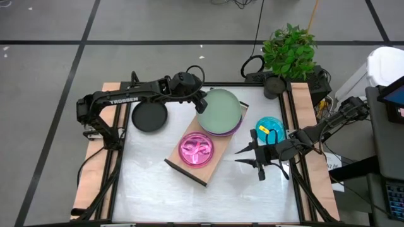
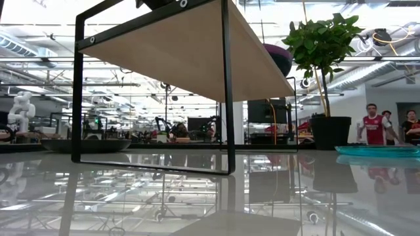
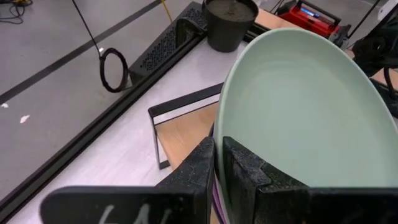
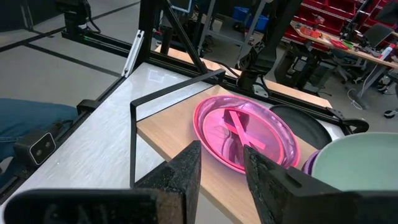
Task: Place and stack plates onto a shelf
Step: Stack the big green plate on top of the big violet plate, then stack the small transparent blue plate on top of the small transparent pink plate
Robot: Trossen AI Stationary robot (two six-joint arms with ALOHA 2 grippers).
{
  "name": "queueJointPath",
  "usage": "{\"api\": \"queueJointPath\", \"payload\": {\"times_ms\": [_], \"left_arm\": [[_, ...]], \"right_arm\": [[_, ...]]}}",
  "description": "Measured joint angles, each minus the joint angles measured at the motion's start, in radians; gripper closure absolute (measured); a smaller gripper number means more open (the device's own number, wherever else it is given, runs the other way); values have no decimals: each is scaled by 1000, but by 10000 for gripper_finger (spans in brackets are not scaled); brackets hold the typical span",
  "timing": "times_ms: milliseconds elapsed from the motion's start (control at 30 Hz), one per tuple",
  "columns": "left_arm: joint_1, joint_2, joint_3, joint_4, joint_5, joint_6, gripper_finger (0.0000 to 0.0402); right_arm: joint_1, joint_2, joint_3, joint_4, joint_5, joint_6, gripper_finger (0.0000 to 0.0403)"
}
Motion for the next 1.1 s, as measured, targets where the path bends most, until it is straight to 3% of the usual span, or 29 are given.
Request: {"api": "queueJointPath", "payload": {"times_ms": [133, 500, 800, 1100], "left_arm": [[0, 0, 0, 1, -1, 4, 359], [-1, -2, 0, -13, -35, 38, 288], [-1, -90, 0, -302, -98, 96, 286], [-29, -194, 0, -478, -102, 121, 286]], "right_arm": [[0, 0, 0, 0, 0, 0, 298], [0, 0, 0, -26, 1, 28, 298], [0, 0, 0, -157, 59, 170, 298], [0, 0, 0, -262, 54, 314, 298]]}}
